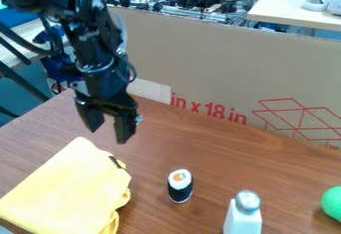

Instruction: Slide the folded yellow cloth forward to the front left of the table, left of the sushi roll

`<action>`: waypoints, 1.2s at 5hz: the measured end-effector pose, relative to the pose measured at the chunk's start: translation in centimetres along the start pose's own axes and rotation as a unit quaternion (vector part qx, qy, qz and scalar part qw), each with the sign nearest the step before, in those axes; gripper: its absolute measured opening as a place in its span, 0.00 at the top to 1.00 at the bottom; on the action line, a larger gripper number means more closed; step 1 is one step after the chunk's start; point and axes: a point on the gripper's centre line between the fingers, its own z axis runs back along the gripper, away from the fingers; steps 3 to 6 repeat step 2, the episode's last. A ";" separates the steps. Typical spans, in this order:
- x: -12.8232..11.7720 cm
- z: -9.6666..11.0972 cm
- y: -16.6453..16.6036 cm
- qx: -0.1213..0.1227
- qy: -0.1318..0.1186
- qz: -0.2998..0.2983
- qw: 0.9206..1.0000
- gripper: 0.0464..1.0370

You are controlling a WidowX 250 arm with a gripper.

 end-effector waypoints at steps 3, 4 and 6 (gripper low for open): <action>-1.8 2.6 -7.1 -0.072 0.069 -0.040 0.994 0.04; -1.8 2.6 -7.1 -0.072 0.069 -0.040 0.994 0.04; -1.8 2.6 -7.1 -0.072 0.069 -0.040 0.994 0.04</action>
